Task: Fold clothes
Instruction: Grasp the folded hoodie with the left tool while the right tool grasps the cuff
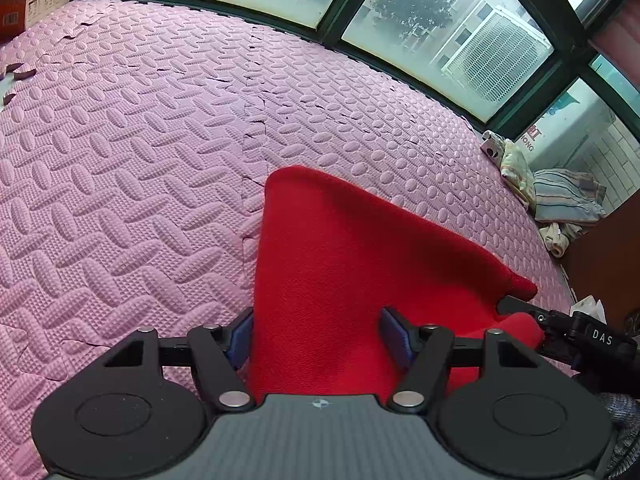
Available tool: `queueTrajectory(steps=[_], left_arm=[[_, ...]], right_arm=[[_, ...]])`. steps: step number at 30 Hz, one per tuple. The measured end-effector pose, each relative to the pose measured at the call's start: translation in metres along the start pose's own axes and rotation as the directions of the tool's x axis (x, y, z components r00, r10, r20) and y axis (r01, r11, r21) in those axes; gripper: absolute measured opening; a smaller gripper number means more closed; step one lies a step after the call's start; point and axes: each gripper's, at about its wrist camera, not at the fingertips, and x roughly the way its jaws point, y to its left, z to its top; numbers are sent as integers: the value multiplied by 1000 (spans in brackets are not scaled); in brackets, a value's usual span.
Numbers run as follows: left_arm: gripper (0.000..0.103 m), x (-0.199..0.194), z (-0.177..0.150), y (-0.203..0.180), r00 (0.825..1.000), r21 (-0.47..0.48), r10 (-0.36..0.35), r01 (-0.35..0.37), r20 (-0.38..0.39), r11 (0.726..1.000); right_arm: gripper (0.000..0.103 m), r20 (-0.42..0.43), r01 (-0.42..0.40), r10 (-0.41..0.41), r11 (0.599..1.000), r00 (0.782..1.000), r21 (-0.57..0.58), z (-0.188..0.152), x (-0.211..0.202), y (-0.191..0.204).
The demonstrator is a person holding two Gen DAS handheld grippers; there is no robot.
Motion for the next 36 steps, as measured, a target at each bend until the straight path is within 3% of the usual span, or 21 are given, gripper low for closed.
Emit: queueTrajectory(steps=[4, 7, 11, 14, 26, 36], left_arm=[[67, 0, -1, 1, 1000, 2, -3, 3, 9, 1000], [52, -2, -1, 2, 1000, -3, -22, 22, 17, 1000], [34, -9, 1, -1, 998, 15, -47, 47, 34, 999], [28, -18, 5, -7, 997, 30, -64, 63, 53, 998], [26, -33, 44, -66, 987, 127, -117, 102, 114, 987], [26, 9, 84, -132, 987, 186, -130, 111, 93, 976]], right_arm=[[69, -10, -18, 18, 1000, 1000, 11, 1, 0, 2], [53, -10, -41, 42, 999, 999, 28, 0, -2, 2], [46, 6, -47, 47, 999, 999, 26, -1, -7, 5], [38, 28, -70, 69, 997, 997, 30, 0, -15, 6], [34, 177, -93, 93, 996, 980, -10, 39, -64, 4], [33, 244, -36, 39, 999, 969, -16, 100, -85, -28]])
